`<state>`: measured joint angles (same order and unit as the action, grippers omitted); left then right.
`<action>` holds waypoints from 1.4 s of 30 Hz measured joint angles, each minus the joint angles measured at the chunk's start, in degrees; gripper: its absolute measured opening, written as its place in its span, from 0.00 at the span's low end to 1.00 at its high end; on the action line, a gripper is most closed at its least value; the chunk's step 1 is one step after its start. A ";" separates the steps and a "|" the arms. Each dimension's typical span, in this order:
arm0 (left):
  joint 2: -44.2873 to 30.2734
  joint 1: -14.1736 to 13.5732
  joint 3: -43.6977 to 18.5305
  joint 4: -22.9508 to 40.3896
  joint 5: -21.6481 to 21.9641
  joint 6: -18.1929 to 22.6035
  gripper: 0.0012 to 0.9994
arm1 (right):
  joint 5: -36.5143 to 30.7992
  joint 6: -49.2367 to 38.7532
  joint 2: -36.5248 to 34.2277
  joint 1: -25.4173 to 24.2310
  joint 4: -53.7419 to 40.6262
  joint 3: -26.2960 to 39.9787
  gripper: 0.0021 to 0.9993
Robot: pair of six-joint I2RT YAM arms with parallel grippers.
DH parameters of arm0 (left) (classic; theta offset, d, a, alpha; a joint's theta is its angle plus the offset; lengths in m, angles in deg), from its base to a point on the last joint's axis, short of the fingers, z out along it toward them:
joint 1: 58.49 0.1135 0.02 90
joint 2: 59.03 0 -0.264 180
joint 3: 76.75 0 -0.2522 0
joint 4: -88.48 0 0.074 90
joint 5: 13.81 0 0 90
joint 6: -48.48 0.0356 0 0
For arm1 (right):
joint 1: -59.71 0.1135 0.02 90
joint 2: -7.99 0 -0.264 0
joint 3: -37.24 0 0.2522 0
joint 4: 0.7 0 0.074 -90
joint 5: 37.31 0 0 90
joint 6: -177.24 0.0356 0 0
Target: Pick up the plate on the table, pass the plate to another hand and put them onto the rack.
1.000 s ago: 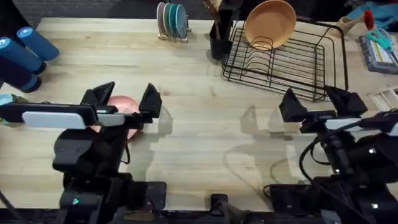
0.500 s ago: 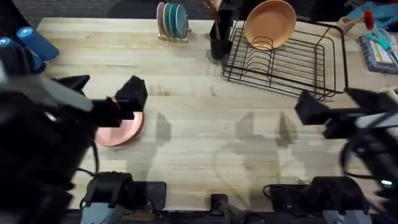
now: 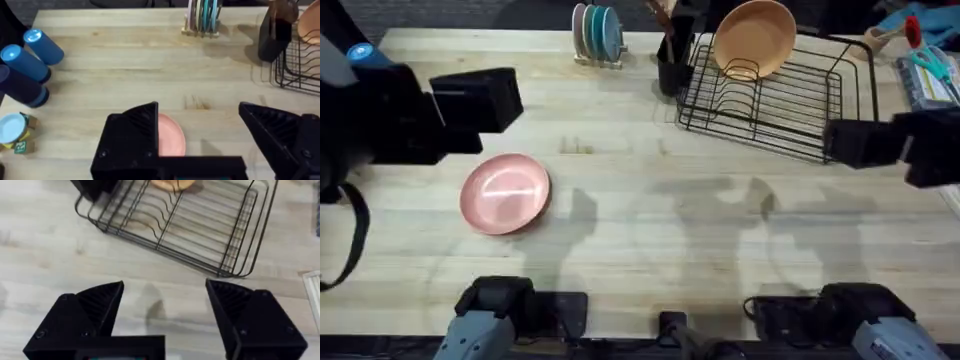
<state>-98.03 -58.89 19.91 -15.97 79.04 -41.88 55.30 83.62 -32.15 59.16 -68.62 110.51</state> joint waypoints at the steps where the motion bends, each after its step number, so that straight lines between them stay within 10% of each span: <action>1: 0.00 -0.01 -0.02 0.44 0.00 0.00 0.99 | 0.00 -0.41 -1.23 0.00 -0.07 0.00 0.99; 14: -9.47 1.03 -0.13 6.32 11.48 -4.73 0.99 | 0.00 -2.23 -8.69 0.00 8.02 0.00 0.99; 30: -21.37 24.56 -0.13 8.75 0.99 -6.08 0.99 | 0.02 -2.45 -8.67 0.00 8.95 0.00 0.99; 42: -26.06 29.93 -0.13 6.66 -0.49 -7.94 0.99 | 0.01 -2.45 -8.68 0.00 10.25 0.00 0.99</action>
<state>-124.09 -28.96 19.78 -9.31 78.55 -49.82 55.31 81.17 -40.83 59.16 -58.37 110.51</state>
